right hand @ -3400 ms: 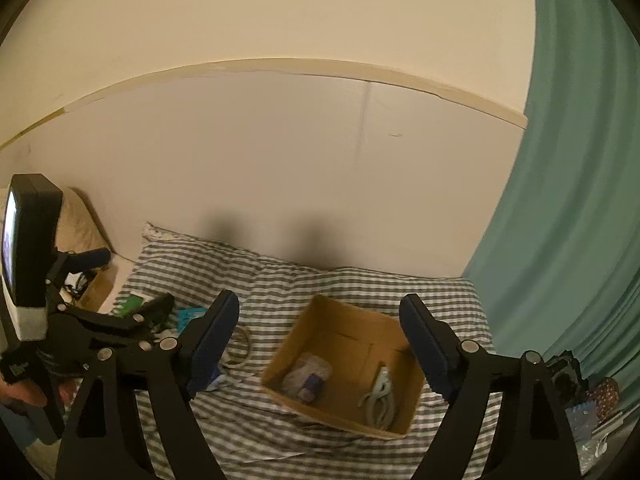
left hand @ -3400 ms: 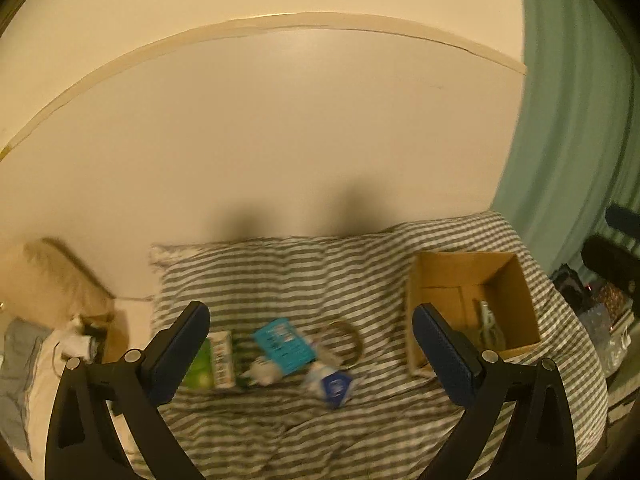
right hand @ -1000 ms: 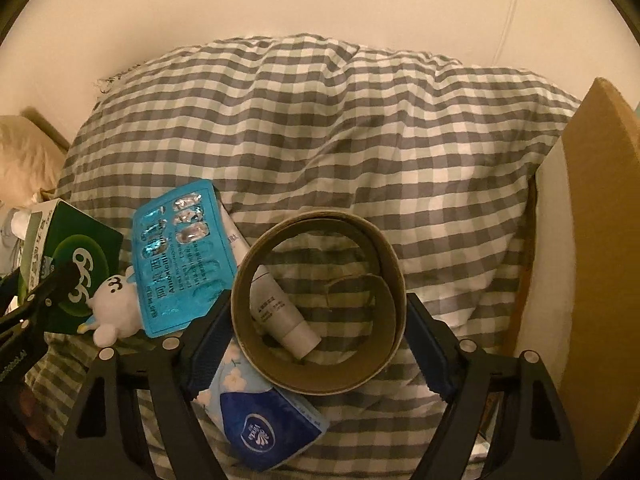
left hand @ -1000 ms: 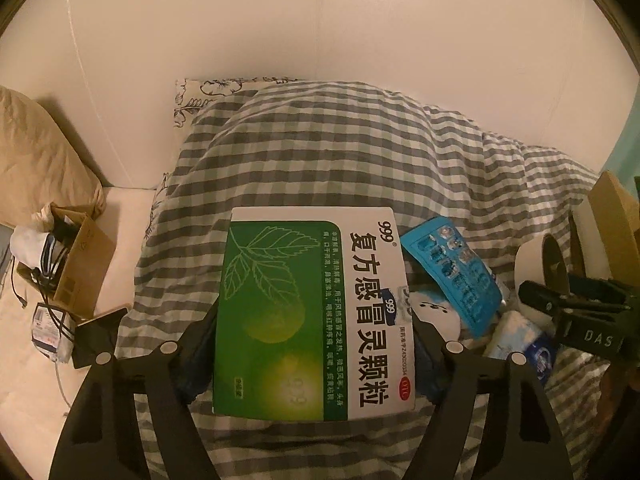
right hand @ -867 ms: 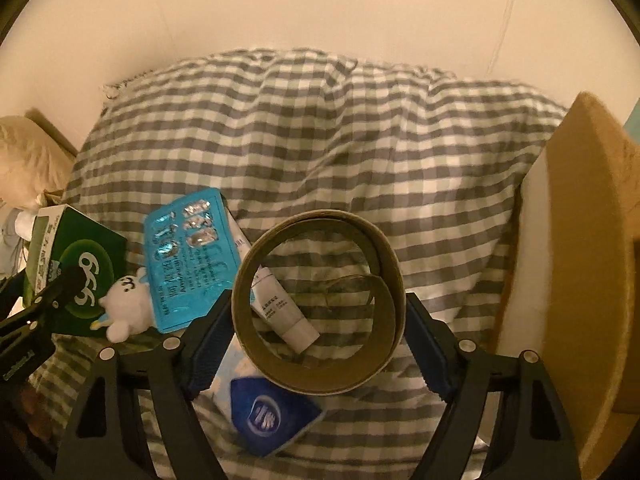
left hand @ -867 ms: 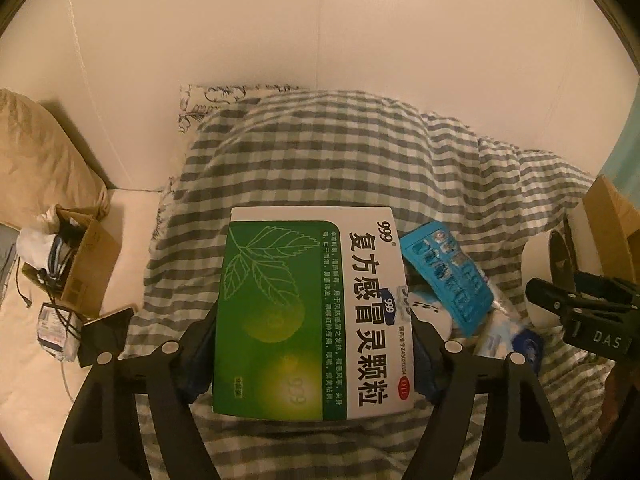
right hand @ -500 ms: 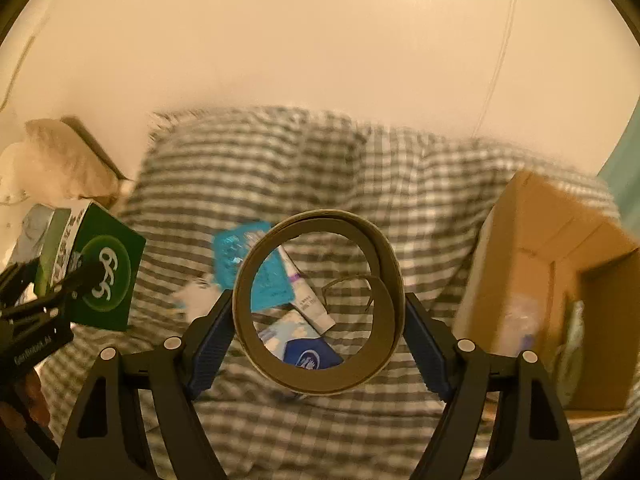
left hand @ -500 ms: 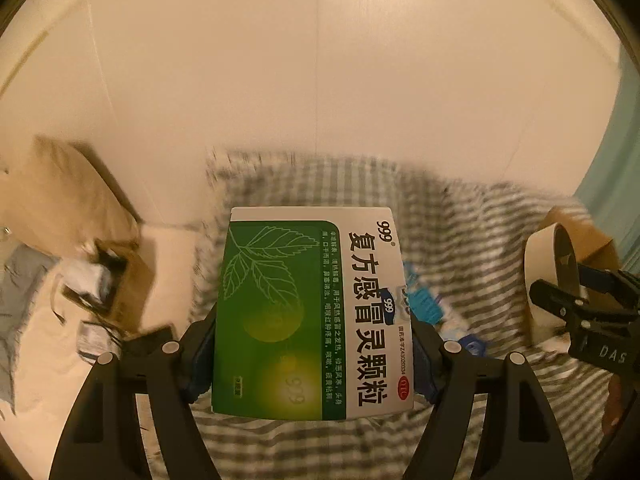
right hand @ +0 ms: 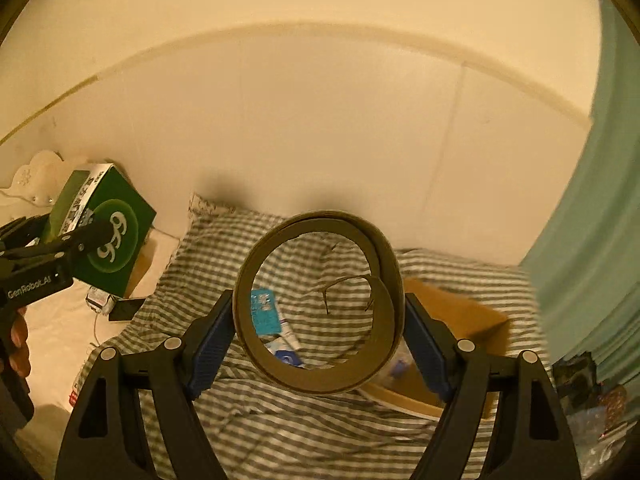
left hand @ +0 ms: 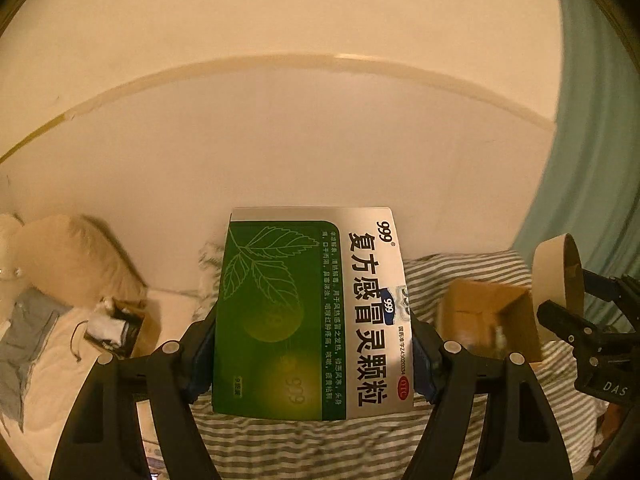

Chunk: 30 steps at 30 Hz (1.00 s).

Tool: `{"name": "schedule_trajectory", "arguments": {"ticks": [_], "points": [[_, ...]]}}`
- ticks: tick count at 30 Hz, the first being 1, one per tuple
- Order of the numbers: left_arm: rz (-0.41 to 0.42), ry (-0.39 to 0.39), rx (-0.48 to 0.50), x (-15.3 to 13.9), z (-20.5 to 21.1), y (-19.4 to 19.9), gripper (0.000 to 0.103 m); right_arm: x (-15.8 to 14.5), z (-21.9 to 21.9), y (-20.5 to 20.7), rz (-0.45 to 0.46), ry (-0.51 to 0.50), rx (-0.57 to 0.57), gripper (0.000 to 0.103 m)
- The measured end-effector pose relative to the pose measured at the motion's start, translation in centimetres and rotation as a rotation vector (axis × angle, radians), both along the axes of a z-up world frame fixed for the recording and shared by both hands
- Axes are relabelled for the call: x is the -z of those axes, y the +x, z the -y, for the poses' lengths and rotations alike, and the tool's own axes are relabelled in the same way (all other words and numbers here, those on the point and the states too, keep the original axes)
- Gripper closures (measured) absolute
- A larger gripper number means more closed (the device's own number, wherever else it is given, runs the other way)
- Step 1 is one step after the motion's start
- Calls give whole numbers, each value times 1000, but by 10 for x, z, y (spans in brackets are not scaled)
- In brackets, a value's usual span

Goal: Organize objects
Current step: 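Carry green box and tape roll into the cardboard box and release both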

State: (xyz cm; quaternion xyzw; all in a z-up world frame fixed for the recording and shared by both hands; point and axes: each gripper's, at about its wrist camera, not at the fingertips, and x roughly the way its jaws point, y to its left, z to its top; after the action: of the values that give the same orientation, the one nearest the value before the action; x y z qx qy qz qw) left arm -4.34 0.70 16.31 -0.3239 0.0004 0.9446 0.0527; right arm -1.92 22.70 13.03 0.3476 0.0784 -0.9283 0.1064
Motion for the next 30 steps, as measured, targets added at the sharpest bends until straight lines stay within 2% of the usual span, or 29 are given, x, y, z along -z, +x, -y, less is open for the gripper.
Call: {"name": "schedule_trajectory", "arguments": {"ticks": [6,12,15,17,22,27,30], "points": [[-11,7,89,-12,-52,4,25,-32,-35,25,-46,-2,20,23],[19,-10,163,10,-109,-16,25,-34,-73,24,-54,-33,65,23],[37,-54,202,28,-145,-26,25,-20,-97,12,-37,-61,107,23],[77,-74,216,47,-165,-42,25,-5,-114,0,-16,-76,136,23],[153,-57,242,87,-191,-69,25,37,-150,-44,72,-80,198,23],[153,-66,266,110,-214,-94,25,72,-177,-81,151,-70,248,23],[135,-83,313,123,-233,-100,25,89,-184,-100,188,-67,259,23]]}}
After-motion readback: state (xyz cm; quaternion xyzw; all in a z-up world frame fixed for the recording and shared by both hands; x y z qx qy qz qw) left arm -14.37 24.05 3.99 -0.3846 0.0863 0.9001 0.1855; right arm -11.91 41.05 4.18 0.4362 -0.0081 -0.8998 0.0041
